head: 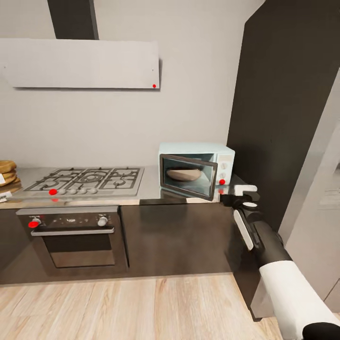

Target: In the kitchen, take the popcorn bag from the countertop, put it into the microwave, and heat it until the popcorn is cooked so the cooked popcorn ends up inside the bag.

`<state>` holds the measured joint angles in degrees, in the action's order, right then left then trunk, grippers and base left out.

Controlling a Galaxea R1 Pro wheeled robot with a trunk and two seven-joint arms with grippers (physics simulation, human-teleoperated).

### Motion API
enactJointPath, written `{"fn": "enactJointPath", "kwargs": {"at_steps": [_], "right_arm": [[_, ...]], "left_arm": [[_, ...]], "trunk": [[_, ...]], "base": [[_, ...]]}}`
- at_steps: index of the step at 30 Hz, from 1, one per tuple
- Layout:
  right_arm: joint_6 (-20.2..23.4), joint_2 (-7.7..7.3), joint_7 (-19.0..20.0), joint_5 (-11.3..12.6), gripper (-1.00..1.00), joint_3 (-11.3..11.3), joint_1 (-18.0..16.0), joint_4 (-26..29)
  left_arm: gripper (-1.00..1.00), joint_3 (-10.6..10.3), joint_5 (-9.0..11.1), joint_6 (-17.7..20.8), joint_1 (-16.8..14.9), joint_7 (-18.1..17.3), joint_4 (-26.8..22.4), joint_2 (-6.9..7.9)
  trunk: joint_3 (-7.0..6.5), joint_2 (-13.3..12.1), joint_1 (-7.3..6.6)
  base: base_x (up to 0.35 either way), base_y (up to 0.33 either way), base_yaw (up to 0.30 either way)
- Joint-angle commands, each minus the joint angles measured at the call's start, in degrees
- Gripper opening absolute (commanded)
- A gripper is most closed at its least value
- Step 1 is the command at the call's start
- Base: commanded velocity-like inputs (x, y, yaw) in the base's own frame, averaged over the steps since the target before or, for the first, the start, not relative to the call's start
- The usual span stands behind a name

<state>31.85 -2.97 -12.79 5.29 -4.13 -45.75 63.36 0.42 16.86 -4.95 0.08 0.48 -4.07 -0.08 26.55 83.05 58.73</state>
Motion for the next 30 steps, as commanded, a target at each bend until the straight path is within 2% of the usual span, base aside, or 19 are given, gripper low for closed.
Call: {"fn": "enactJointPath", "kwargs": {"at_steps": [1,3,6,17,21,23,30], "right_arm": [[0.3,-0.17,0.0,0.5,1.0,0.8,0.0,0.0],[0.2,-0.58,0.7,0.1,1.0,2.2,0.0,0.2],[0.0,-0.72,0.8,-0.1,1.0,2.7,0.0,0.3],[-0.2,-0.81,0.5,-0.2,1.0,2.9,0.0,0.4],[-0.3,-2.42,0.3,-0.1,1.0,3.0,0.0,0.4],[-0.3,-2.64,0.3,-0.1,1.0,3.0,0.0,0.4],[-0.3,-2.39,0.8,-0.1,1.0,2.6,0.0,0.7]], "left_arm": [[1.0,0.0,0.2,-0.1,0.0,0.1,-0.1,-0.01],[1.0,0.0,0.2,-0.1,0.0,0.1,-0.1,-0.01],[1.0,0.0,0.2,0.0,0.0,0.1,-0.1,-0.01],[1.0,0.0,0.2,0.2,0.0,0.0,0.0,-0.01],[1.0,0.0,0.2,0.1,0.0,0.1,0.0,-0.01],[1.0,0.0,0.2,0.1,0.0,0.1,0.0,-0.01],[1.0,0.0,0.2,0.0,0.0,0.1,0.0,-0.01]], "trunk": [[0.05,0.0,0.0],[0.05,0.0,0.0],[0.05,0.0,0.0],[0.05,0.0,0.0],[0.05,0.0,0.0],[0.05,0.0,0.0],[0.05,0.0,0.0]], "base": [[0.0,0.0,0.0],[0.0,0.0,0.0],[0.03,0.0,0.0],[0.278,-0.063,0.0],[0.31,-0.147,0.0],[0.31,-0.152,0.0],[0.309,-0.153,0.0]]}}
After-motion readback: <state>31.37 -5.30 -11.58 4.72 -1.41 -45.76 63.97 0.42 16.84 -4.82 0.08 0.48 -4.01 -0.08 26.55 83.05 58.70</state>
